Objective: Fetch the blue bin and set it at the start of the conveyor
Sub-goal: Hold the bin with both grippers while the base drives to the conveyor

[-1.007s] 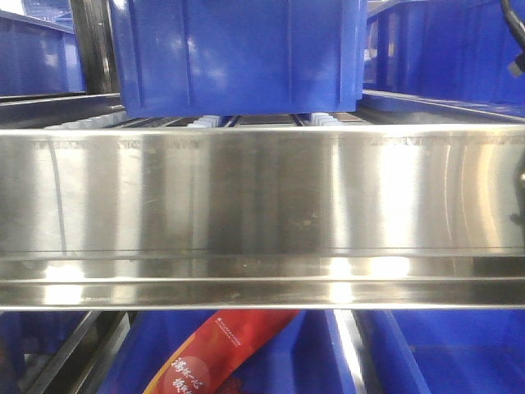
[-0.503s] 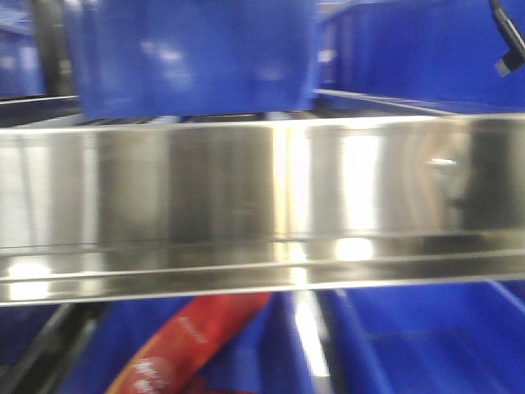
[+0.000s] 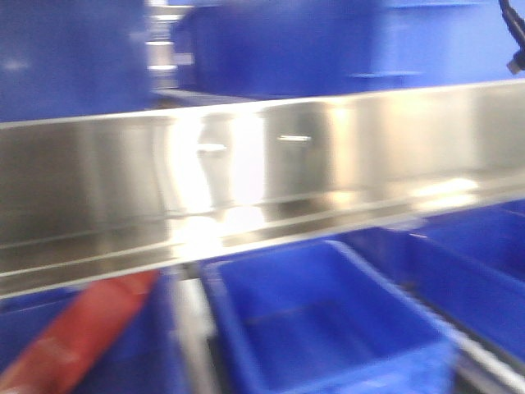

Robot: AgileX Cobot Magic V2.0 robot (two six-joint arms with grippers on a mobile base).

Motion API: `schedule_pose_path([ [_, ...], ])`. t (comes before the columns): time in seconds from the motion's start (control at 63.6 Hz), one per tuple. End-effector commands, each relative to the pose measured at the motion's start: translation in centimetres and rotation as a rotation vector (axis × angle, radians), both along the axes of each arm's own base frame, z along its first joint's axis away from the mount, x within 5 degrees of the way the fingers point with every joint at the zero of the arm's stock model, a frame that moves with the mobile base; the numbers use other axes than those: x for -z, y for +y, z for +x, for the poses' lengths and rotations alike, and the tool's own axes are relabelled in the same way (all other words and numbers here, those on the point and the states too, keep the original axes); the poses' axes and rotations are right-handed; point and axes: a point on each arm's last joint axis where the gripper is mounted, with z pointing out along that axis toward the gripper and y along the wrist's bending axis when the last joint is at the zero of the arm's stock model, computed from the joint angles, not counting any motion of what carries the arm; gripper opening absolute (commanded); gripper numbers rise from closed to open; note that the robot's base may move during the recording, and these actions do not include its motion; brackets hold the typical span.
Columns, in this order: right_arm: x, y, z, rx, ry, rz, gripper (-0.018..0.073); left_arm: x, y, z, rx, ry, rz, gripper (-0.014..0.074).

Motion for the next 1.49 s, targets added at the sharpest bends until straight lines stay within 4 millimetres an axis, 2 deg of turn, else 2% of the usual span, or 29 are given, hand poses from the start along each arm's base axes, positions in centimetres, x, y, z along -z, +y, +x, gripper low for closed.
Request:
schedule_pose_path([
  [0.0, -0.8, -0.81, -0.33, 0.02, -0.043, -0.047, -0.0153, -1.14, 0.28, -0.54, 0.002, -0.062, 0.007, -0.0111],
  [1.478, -1.05, -0.69, -0.15, 0.011, -0.077, -0.039, -0.0153, -1.14, 0.28, -0.54, 0.002, -0.062, 0.007, -0.0111],
])
